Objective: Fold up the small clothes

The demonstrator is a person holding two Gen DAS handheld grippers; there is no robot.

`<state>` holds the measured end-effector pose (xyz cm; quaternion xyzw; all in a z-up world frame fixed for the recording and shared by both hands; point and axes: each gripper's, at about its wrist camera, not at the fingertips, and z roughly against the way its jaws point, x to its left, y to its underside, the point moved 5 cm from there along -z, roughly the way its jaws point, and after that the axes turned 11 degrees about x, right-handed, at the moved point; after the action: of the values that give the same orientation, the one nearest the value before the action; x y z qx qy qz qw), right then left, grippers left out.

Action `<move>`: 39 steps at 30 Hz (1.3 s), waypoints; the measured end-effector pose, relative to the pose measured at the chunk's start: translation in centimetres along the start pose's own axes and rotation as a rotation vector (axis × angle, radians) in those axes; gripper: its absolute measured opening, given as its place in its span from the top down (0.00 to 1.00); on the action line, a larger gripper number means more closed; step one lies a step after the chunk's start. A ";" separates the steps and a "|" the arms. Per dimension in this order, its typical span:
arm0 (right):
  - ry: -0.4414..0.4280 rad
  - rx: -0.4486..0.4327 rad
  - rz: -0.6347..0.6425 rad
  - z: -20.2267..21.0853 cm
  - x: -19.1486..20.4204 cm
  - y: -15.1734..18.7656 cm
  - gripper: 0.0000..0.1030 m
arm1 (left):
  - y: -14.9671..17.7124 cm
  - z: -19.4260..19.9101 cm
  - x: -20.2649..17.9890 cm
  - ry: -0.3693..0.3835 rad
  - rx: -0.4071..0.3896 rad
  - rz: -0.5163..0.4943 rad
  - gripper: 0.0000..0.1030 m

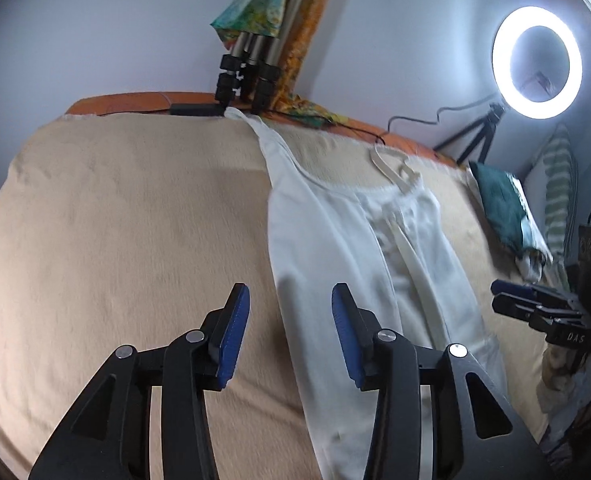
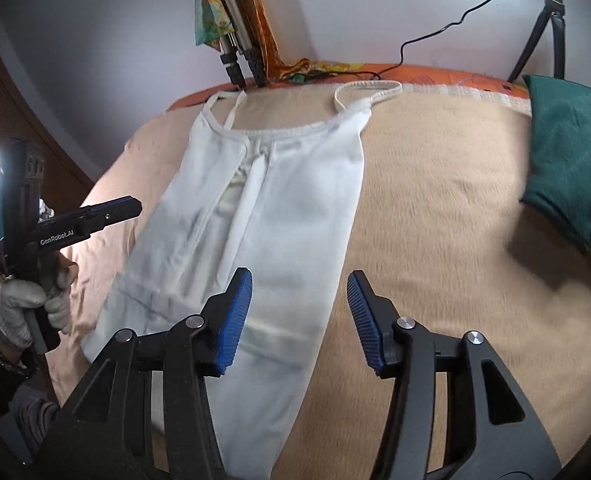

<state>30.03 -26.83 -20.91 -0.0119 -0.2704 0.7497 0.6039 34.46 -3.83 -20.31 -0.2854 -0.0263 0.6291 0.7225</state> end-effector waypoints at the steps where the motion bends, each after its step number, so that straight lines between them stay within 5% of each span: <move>1: -0.015 0.002 -0.008 -0.3 -0.3 -0.7 0.49 | -0.7 -0.5 0.3 0.011 0.006 0.014 0.60; 11: -0.056 -0.009 -0.031 -4.1 -3.3 -6.9 0.52 | -5.1 -4.8 1.6 0.010 0.021 0.039 0.60; 16: 0.099 0.010 0.051 -6.1 -3.8 -8.9 0.66 | -6.4 -5.9 1.1 -0.149 -0.001 -0.054 0.60; 20: 0.144 0.014 0.115 -6.4 -3.6 -9.5 0.66 | -6.9 -6.1 1.3 -0.163 -0.006 -0.066 0.60; 26: -0.009 0.011 0.054 -6.0 -5.3 -10.9 0.65 | -7.7 -6.1 1.9 -0.072 0.003 -0.005 0.60; 32: -0.058 0.016 0.016 -7.4 -5.9 -12.3 0.66 | -8.5 -7.1 1.0 -0.106 0.005 -0.079 0.60; 34: -0.051 0.017 0.007 -7.6 -5.9 -12.7 0.73 | -8.8 -7.4 0.8 -0.137 0.002 -0.108 0.65; 39: -0.038 0.015 0.027 -7.8 -5.5 -12.8 0.92 | -9.4 -7.9 0.2 -0.170 0.002 -0.150 0.98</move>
<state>45.76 -27.22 -23.88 0.0033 -0.2761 0.7598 0.5886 46.04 -7.08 -22.79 -0.2277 -0.1080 0.5952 0.7630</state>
